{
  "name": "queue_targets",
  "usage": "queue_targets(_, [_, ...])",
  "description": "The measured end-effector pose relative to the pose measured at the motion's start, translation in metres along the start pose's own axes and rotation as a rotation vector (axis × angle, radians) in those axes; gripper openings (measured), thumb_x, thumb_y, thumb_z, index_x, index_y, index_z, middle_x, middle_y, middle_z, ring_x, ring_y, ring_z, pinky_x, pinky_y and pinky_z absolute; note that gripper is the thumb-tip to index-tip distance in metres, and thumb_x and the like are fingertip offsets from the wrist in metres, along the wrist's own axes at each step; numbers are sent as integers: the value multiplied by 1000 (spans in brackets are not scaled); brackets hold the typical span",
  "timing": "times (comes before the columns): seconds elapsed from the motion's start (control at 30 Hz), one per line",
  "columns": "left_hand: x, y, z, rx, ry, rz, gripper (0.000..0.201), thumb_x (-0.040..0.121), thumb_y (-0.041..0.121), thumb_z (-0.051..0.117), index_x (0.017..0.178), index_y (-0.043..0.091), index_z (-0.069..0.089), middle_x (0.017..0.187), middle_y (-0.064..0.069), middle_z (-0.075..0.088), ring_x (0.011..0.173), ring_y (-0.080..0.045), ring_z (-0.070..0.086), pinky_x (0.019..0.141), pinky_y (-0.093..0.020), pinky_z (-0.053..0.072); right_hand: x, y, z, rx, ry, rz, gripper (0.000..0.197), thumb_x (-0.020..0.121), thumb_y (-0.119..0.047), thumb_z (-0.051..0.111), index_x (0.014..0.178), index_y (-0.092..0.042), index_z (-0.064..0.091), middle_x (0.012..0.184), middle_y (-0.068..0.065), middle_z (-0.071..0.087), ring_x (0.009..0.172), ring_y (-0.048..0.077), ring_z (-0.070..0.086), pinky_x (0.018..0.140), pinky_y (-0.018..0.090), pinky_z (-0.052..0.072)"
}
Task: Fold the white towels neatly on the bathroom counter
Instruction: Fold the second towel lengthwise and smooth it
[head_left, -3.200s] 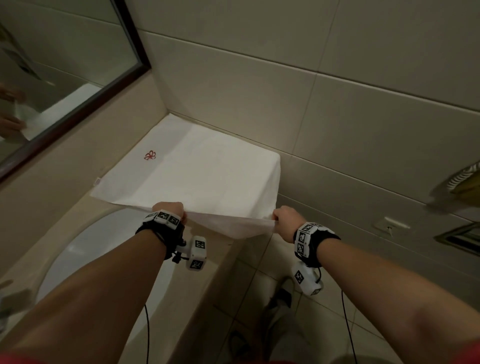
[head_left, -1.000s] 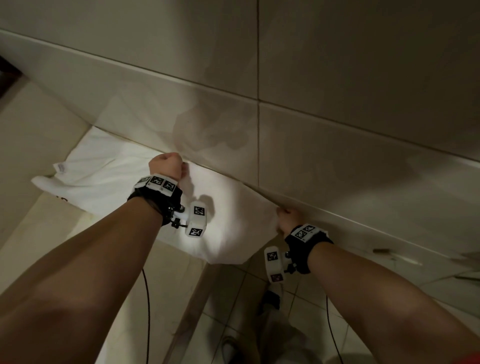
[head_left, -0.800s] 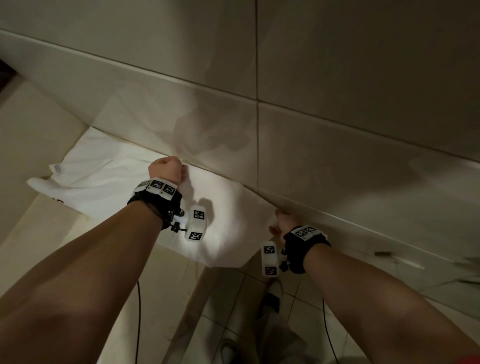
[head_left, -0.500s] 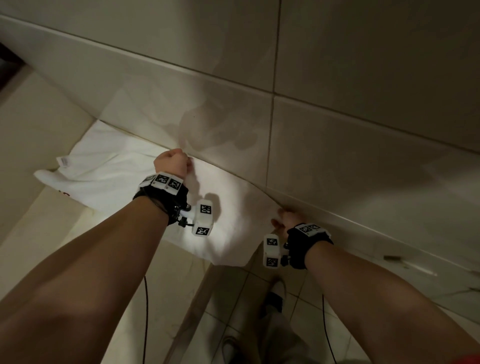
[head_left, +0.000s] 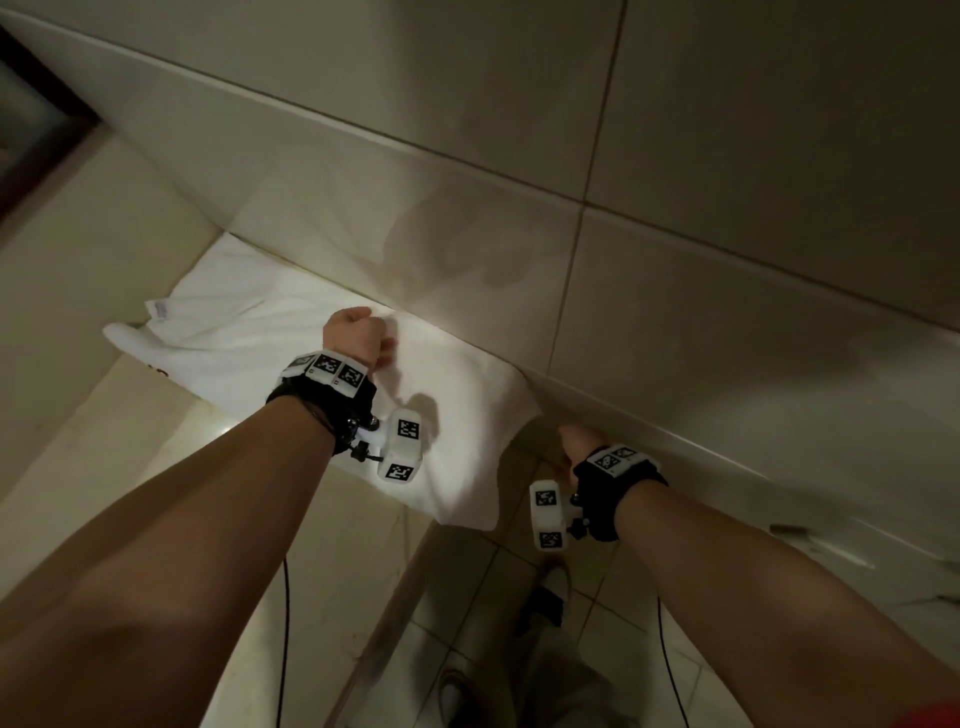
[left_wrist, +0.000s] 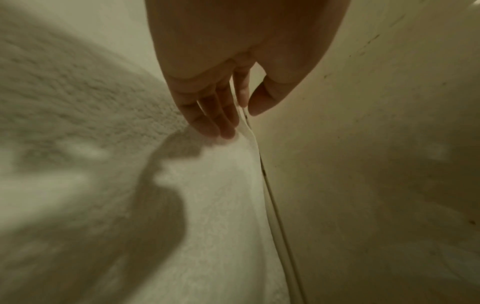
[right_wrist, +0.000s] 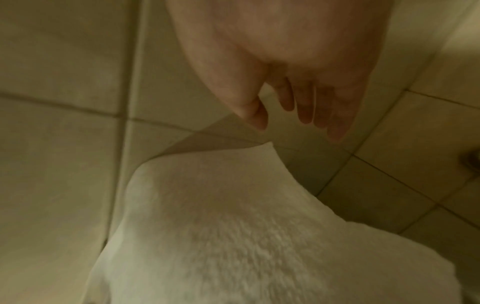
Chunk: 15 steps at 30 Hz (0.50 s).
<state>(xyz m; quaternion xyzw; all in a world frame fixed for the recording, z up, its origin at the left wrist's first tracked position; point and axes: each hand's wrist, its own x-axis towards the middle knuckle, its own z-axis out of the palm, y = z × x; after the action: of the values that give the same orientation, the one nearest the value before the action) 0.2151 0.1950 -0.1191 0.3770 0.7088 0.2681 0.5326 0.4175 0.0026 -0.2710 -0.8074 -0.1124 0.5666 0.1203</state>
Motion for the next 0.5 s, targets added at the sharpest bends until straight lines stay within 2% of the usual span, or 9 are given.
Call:
queue_targets(0.07, [-4, 3, -10, 30, 3, -34, 28, 94, 4, 45, 118, 11, 58, 109, -15, 64, 67, -19, 63, 58, -32, 54, -46, -20, -4, 49, -82, -84, 40, 99, -28, 45, 131, -5, 53, 126, 15, 54, 110, 26, 56, 97, 35, 46])
queue_targets(0.1, [-7, 4, -16, 46, 2, -45, 27, 96, 6, 44, 118, 11, 59, 111, -15, 64, 68, -19, 63, 57, -32, 53, -66, -29, -7, 103, -97, -97, 25, 100, -23, 44, 115, -13, 60, 113, 12, 58, 95, 21, 57, 87, 30, 50])
queue_targets(0.13, [-10, 5, -22, 66, -3, -56, 29, 96, 6, 42, 119, 9, 60, 112, -14, 63, 69, -19, 63, 56, -32, 53, -67, -36, -5, 142, -98, -112, 14, 99, -22, 44, 95, -23, 58, 96, 3, 56, 79, 14, 53, 74, 24, 50])
queue_targets(0.17, [-14, 6, -30, 79, -8, -66, 31, 96, 6, 41, 120, 8, 61, 113, -14, 63, 70, -19, 63, 55, -32, 51, -83, -46, -5, 164, -71, -148, 19, 98, -21, 46, 80, -26, 49, 84, -2, 50, 70, 9, 48, 64, 22, 47])
queue_targets(0.2, [-17, 7, -37, 92, -13, -70, 31, 96, 6, 41, 120, 8, 61, 112, -14, 63, 69, -18, 63, 53, -32, 50, -90, -54, -2, 167, -71, -142, 24, 96, -19, 47, 73, -24, 45, 78, -2, 47, 65, 10, 47, 61, 23, 45])
queue_targets(0.3, [-23, 8, -57, 111, 4, -79, 28, 96, 7, 44, 119, 5, 60, 105, -15, 62, 67, -18, 61, 54, -31, 48, -113, -79, 4, 212, -56, -140, 24, 90, -13, 47, 66, -10, 48, 65, 8, 49, 57, 22, 46, 58, 32, 40])
queue_targets(0.5, [-20, 12, -112, 116, 47, -62, 22, 98, 11, 46, 111, 1, 62, 95, -13, 58, 64, -16, 56, 55, -29, 46, -157, -136, 26, 221, -86, -243, 13, 93, -12, 50, 81, -7, 54, 66, 7, 54, 54, 18, 50, 51, 28, 38])
